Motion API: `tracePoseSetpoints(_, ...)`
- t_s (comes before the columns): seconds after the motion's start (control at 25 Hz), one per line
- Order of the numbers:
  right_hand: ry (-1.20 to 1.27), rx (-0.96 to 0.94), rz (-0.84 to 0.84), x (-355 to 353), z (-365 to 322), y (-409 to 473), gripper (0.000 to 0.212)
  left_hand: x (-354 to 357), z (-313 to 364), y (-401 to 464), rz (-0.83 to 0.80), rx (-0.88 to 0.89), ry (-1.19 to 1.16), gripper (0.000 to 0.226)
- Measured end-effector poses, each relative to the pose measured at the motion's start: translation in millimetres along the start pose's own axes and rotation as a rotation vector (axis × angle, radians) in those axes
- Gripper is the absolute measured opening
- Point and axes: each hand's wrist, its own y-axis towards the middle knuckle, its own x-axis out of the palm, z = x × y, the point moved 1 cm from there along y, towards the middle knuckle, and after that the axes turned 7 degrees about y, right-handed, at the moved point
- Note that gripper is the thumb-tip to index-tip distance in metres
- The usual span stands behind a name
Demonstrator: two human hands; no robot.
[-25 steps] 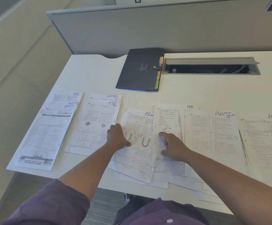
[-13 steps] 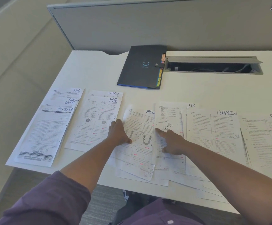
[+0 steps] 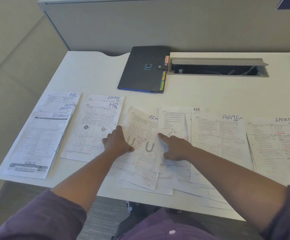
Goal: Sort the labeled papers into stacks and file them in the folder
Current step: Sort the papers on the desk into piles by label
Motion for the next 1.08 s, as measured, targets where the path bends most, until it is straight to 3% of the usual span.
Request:
tracePoseSetpoints(0.12,-0.041,0.008,0.021,1.2,-6.1,-0.8,0.093,3.8,-2.0,-5.8,0.026,-0.003,-0.127,0.088)
tracePoseSetpoints(0.32,-0.049,0.009,0.046,-7.1,-14.8,-5.9,0.091,-10.7,-10.1,-16.8,0.108,-0.013,-0.397,0.021)
tracePoseSetpoints(0.4,-0.052,0.011,0.04,-9.1,-14.7,-7.8,0.091,-26.3,-15.0,-20.4,0.112,0.007,-0.456,0.007)
tracePoseSetpoints(0.6,-0.085,0.001,0.018,-5.2,-10.0,-6.4,0.088,-63.1,-39.8,-29.4,0.122,-0.002,-0.49,0.015)
tracePoseSetpoints(0.72,-0.082,-0.014,0.061,-7.3,-10.7,-3.0,0.073,-74.3,-66.7,-32.3,0.133,-0.065,-0.534,0.018)
tracePoseSetpoints(0.8,0.078,-0.038,0.105,-8.4,-18.7,0.7,0.056,-78.3,-86.2,-34.5,0.119,-0.111,-0.587,0.021)
tracePoseSetpoints(0.92,0.741,-0.005,0.036,-1.6,-41.8,9.2,0.04,-81.5,-113.0,-33.4,0.068,-0.176,-0.654,0.018)
tracePoseSetpoints(0.96,0.926,0.008,-0.005,1.6,-54.2,9.9,0.039,-81.7,-122.9,-31.2,0.037,-0.2,-0.689,0.016)
tracePoseSetpoints(1.08,1.165,0.029,-0.027,15.6,-89.3,18.4,0.047,-80.2,-148.8,-22.3,-0.062,-0.225,-0.785,0.014)
